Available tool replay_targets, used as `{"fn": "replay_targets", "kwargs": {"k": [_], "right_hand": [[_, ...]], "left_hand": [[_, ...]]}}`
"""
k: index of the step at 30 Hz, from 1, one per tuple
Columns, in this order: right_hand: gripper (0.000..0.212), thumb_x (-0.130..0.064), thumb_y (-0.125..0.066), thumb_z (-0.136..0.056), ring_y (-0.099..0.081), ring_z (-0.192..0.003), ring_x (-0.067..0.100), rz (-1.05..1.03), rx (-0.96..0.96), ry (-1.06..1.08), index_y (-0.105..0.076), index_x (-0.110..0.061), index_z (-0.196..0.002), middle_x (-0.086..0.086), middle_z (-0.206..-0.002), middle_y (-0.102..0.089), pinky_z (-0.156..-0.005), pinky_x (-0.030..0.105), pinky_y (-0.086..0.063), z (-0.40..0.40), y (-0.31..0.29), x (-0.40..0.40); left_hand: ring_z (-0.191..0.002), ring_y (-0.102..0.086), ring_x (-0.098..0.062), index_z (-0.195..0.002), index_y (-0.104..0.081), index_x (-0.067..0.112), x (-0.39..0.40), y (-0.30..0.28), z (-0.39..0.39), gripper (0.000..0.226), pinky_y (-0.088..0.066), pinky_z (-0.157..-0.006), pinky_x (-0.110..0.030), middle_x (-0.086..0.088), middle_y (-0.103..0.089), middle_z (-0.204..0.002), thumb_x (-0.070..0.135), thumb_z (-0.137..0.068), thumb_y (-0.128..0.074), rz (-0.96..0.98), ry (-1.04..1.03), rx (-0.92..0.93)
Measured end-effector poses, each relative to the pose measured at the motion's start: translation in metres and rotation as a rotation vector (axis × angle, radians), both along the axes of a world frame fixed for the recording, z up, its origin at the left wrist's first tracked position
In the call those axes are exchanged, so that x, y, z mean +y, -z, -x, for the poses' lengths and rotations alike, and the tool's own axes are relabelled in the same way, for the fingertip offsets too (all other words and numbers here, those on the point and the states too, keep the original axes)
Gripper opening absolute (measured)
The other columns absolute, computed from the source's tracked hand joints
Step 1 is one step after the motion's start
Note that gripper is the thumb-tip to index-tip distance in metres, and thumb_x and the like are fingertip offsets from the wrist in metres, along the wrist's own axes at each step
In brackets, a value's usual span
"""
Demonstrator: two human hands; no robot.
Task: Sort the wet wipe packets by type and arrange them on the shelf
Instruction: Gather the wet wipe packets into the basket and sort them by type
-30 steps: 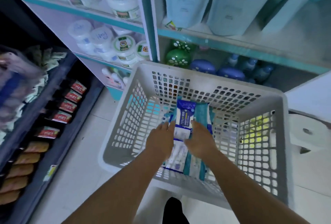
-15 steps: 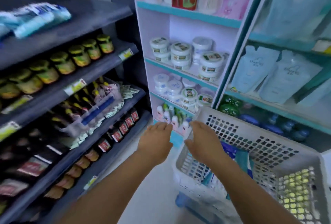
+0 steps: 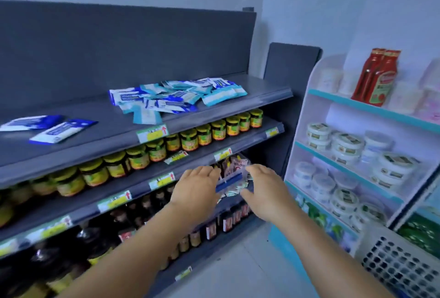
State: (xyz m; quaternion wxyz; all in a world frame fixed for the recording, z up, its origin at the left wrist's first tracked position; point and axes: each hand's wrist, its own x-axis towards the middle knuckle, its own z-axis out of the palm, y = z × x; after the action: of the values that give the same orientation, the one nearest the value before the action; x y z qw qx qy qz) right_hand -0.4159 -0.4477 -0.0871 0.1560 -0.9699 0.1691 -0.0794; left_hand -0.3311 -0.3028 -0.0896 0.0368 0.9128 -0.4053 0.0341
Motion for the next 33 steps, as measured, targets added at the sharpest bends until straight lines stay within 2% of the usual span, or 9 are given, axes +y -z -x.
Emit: {"fn": "replay_targets", "kwargs": {"k": [3, 7, 16, 21, 24, 26, 28, 32, 33], "right_hand": [[0.055, -0.034, -0.053, -0.095, -0.031, -0.135, 0.018, 0.01, 0.0, -0.098, -0.034, -0.018, -0.144, -0.003, -0.147, -0.036, -0.111, 0.031, -0.029, -0.032, -0.015, 0.031], [0.06, -0.035, -0.051, -0.096, -0.024, -0.141, 0.017, 0.018, -0.012, -0.214, -0.027, -0.018, -0.149, -0.004, -0.153, -0.027, -0.114, 0.031, -0.024, -0.076, -0.032, 0.068], [0.053, -0.036, -0.053, -0.094, -0.036, -0.133, 0.02, 0.075, -0.07, -0.422, -0.037, -0.018, -0.141, -0.001, -0.146, -0.038, -0.108, 0.033, -0.031, -0.193, -0.05, 0.135], [0.056, -0.036, -0.05, -0.096, -0.03, -0.137, 0.017, 0.035, -0.055, -0.507, -0.031, -0.02, -0.146, -0.004, -0.15, -0.033, -0.112, 0.033, -0.028, -0.263, -0.052, 0.15], [0.056, -0.041, -0.043, -0.098, -0.027, -0.139, 0.021, 0.15, -0.029, -0.495, -0.03, -0.017, -0.146, 0.0, -0.149, -0.035, -0.113, 0.034, -0.022, -0.301, -0.05, 0.152], [0.055, -0.046, -0.035, -0.098, -0.029, -0.137, 0.027, 0.223, 0.076, -0.428, -0.033, -0.012, -0.142, 0.007, -0.146, -0.038, -0.112, 0.039, -0.022, -0.325, -0.045, 0.153], [0.051, -0.047, -0.029, -0.099, -0.037, -0.129, 0.029, 0.231, 0.172, -0.424, -0.041, -0.01, -0.132, 0.01, -0.138, -0.044, -0.107, 0.041, -0.03, -0.344, -0.041, 0.159], [0.036, -0.036, -0.025, -0.101, -0.049, -0.115, 0.029, 0.101, 0.175, -0.653, -0.05, -0.011, -0.105, 0.007, -0.113, -0.055, -0.088, 0.038, -0.037, -0.362, -0.041, 0.181], [0.035, -0.034, -0.025, -0.101, -0.051, -0.113, 0.029, 0.029, 0.154, -0.7, -0.052, -0.011, -0.107, 0.006, -0.113, -0.057, -0.087, 0.036, -0.039, -0.365, -0.042, 0.186]], "left_hand": [[-0.143, -0.021, -0.019, -0.151, -0.018, 0.02, 0.042, -0.016, -0.02, 0.061, -0.017, -0.116, -0.034, 0.002, -0.025, -0.155, 0.039, -0.098, -0.043, 0.034, -0.087, -0.035], [-0.141, -0.025, -0.019, -0.149, -0.022, 0.022, 0.091, -0.03, -0.045, 0.061, -0.019, -0.116, -0.033, 0.003, -0.029, -0.153, 0.039, -0.096, -0.047, 0.091, -0.207, -0.081], [-0.139, -0.029, -0.015, -0.148, -0.024, 0.023, 0.163, -0.045, -0.12, 0.059, -0.022, -0.113, -0.03, 0.005, -0.033, -0.151, 0.042, -0.096, -0.044, 0.113, -0.454, -0.132], [-0.139, -0.029, -0.017, -0.149, -0.023, 0.021, 0.182, -0.049, -0.172, 0.056, -0.023, -0.112, -0.031, 0.003, -0.032, -0.152, 0.041, -0.098, -0.038, 0.101, -0.562, -0.112], [-0.136, -0.033, -0.018, -0.146, -0.028, 0.02, 0.189, -0.05, -0.202, 0.052, -0.024, -0.109, -0.03, 0.002, -0.036, -0.149, 0.041, -0.099, -0.036, 0.104, -0.635, -0.11], [-0.136, -0.033, -0.018, -0.144, -0.031, 0.018, 0.195, -0.048, -0.222, 0.051, -0.024, -0.109, -0.03, 0.002, -0.037, -0.148, 0.042, -0.1, -0.034, 0.097, -0.689, -0.105], [-0.136, -0.032, -0.017, -0.142, -0.034, 0.018, 0.202, -0.044, -0.24, 0.049, -0.024, -0.11, -0.031, 0.003, -0.039, -0.146, 0.043, -0.1, -0.03, 0.081, -0.748, -0.088], [-0.119, -0.047, -0.021, -0.119, -0.052, 0.021, 0.215, -0.038, -0.26, 0.037, -0.032, -0.099, -0.033, 0.003, -0.053, -0.128, 0.04, -0.101, -0.026, 0.035, -0.827, -0.042], [-0.115, -0.05, -0.022, -0.115, -0.054, 0.022, 0.218, -0.039, -0.263, 0.036, -0.034, -0.096, -0.033, 0.003, -0.056, -0.122, 0.04, -0.101, -0.027, 0.041, -0.828, -0.06]]}}
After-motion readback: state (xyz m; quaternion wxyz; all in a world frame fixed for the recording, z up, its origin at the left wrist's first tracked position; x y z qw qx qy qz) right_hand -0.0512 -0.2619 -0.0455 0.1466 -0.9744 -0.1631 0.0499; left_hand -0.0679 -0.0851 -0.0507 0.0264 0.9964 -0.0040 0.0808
